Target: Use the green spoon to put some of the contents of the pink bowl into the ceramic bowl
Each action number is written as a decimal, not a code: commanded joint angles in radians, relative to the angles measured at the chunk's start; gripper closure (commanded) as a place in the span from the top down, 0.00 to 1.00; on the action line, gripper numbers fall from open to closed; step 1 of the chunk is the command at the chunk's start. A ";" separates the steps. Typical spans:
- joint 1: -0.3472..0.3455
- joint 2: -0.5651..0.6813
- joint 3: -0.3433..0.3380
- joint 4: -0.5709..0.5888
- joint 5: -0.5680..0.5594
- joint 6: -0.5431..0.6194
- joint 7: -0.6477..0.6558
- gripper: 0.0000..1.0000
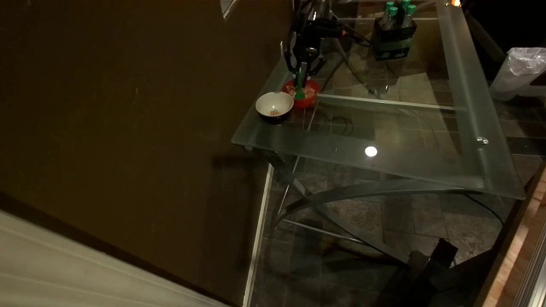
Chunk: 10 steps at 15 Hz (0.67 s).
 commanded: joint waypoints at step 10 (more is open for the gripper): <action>0.006 0.018 -0.009 0.046 -0.014 -0.019 0.012 0.05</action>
